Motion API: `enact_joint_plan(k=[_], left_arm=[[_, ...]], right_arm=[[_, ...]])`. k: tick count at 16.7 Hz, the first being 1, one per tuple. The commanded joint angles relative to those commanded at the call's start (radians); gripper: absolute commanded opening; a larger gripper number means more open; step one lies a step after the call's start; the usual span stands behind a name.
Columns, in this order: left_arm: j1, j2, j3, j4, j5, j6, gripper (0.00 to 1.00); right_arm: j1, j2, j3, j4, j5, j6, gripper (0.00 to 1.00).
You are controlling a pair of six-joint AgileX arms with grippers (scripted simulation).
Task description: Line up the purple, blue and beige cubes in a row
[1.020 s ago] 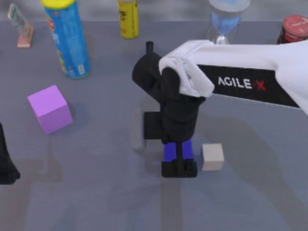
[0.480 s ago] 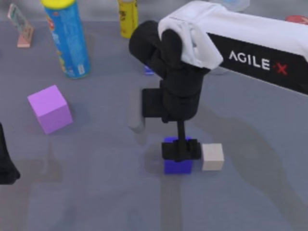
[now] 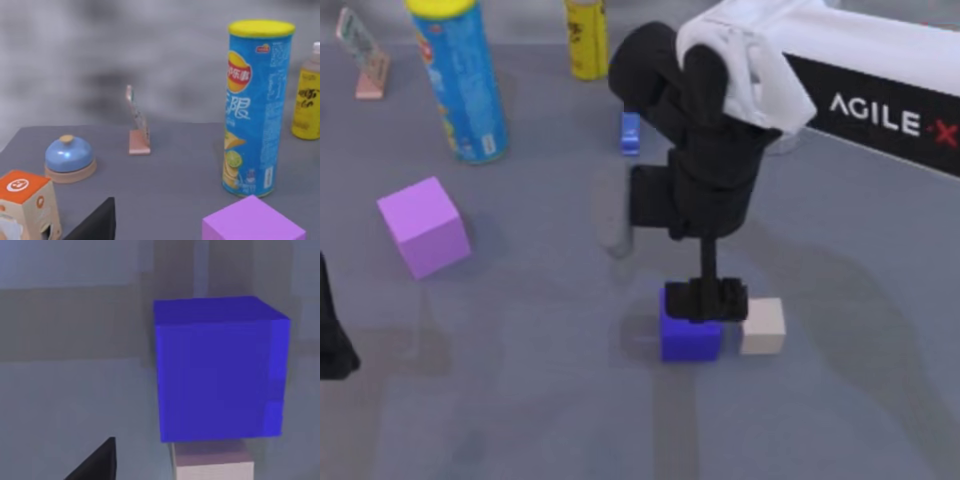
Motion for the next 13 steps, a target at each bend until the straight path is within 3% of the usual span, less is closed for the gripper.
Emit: enact_joint_plan(k=[6, 13], left_arm=[[-0.021, 0.398, 0.372, -0.241, 0.001, 0.177, 1.00], [-0.054, 1.193, 0.978, -0.654, -0.006, 0.476, 1.00]], right_arm=[[-0.154, -0.396, -0.303, 0.244, -0.030, 0.133, 1.00], [-0.414, -1.167, -0.929, 0.647, -0.048, 0.411, 1.00]])
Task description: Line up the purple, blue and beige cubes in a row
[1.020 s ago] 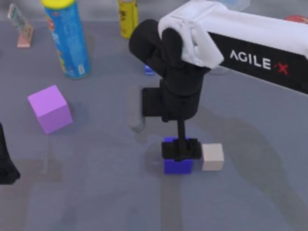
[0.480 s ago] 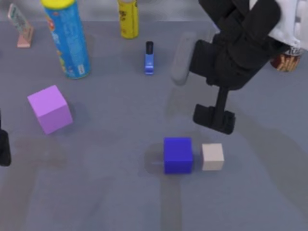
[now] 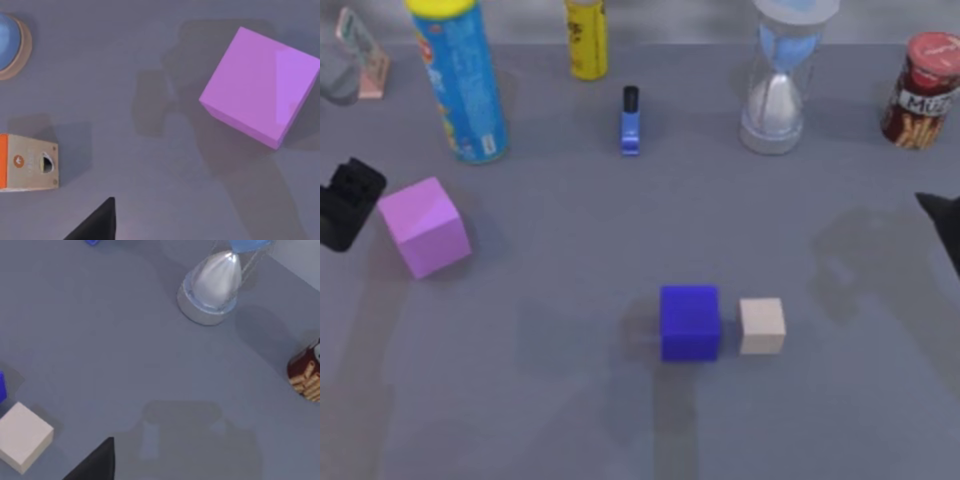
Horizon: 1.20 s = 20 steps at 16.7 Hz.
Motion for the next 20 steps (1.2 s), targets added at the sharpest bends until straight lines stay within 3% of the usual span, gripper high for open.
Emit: enact_joint_plan(k=[5, 10, 14, 20], left_arm=[[-0.025, 0.481, 0.388, -0.275, -0.002, 0.198, 1.00], [-0.042, 0.821, 0.687, -0.458, 0.002, 0.335, 1.00], [-0.047, 0.934, 0.797, -0.520, 0.006, 0.384, 1.00], [-0.043, 0.937, 0.797, -0.518, 0.005, 0.386, 1.00]], right_arm=[[-0.153, -0.491, -0.445, 0.258, 0.017, 0.196, 1.00], [-0.249, -0.834, -0.759, 0.456, 0.047, 0.342, 1.00], [-0.279, -0.956, -0.865, 0.529, 0.062, 0.395, 1.00], [-0.281, -0.960, -0.869, 0.532, 0.062, 0.398, 1.00]])
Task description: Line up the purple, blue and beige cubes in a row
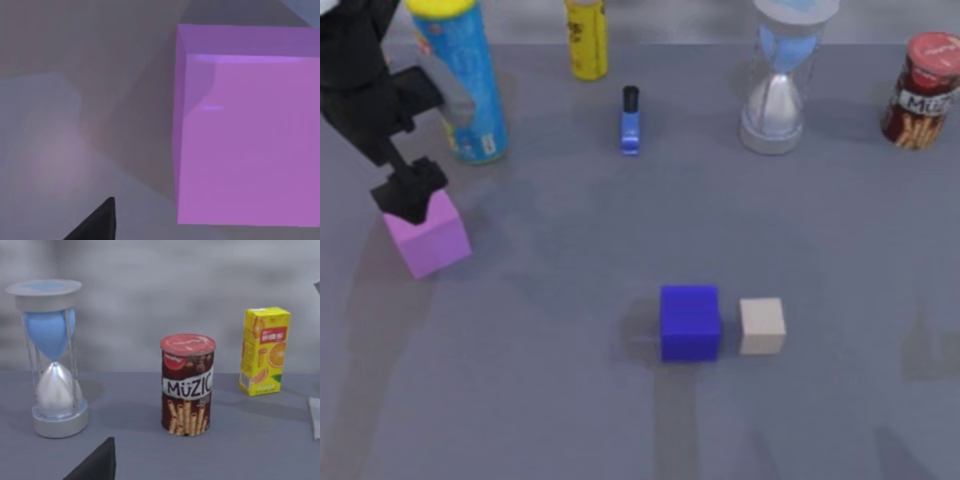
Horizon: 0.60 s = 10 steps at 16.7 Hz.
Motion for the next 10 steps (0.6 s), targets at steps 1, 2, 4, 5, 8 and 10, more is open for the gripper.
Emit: enact_joint_plan(k=[1, 2, 4, 5, 8, 10], left_arm=[[-0.002, 0.004, -0.012, 0.013, 0.000, 0.001, 1.00], [-0.003, 0.011, -0.030, 0.037, 0.001, 0.002, 1.00], [-0.003, 0.034, -0.079, 0.113, 0.001, 0.002, 1.00], [-0.003, 0.048, -0.107, 0.160, 0.001, 0.002, 1.00], [-0.003, 0.086, -0.182, 0.274, 0.001, 0.002, 1.00], [-0.003, 0.098, -0.202, 0.299, 0.001, 0.003, 1.00]], right_arm=[[0.000, 0.000, 0.000, 0.000, 0.000, 0.000, 1.00], [0.000, 0.000, 0.000, 0.000, 0.000, 0.000, 1.00], [0.000, 0.000, 0.000, 0.000, 0.000, 0.000, 1.00], [0.000, 0.000, 0.000, 0.000, 0.000, 0.000, 1.00], [0.000, 0.000, 0.000, 0.000, 0.000, 0.000, 1.00], [0.000, 0.000, 0.000, 0.000, 0.000, 0.000, 1.00]])
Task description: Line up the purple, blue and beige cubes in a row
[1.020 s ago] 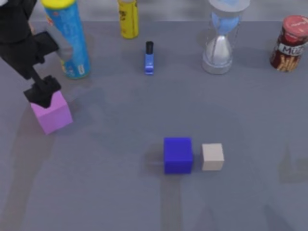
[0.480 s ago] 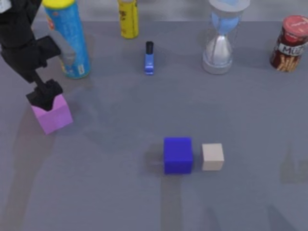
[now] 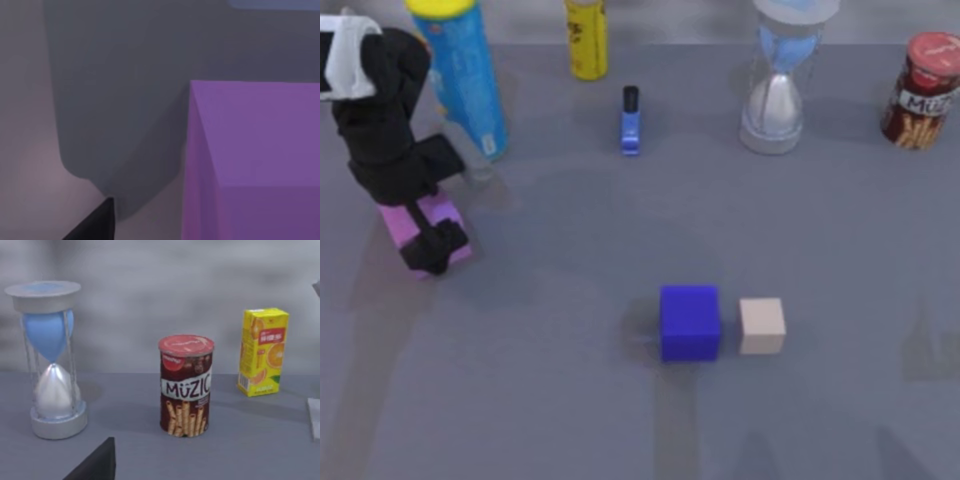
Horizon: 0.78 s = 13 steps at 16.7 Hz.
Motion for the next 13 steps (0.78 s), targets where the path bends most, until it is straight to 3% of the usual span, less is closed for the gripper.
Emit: enact_joint_plan(k=[3, 13], left_arm=[[0.000, 0.000, 0.000, 0.000, 0.000, 0.000, 1.00], [0.000, 0.000, 0.000, 0.000, 0.000, 0.000, 0.25]], right_arm=[[0.000, 0.000, 0.000, 0.000, 0.000, 0.000, 1.00], [0.000, 0.000, 0.000, 0.000, 0.000, 0.000, 1.00]])
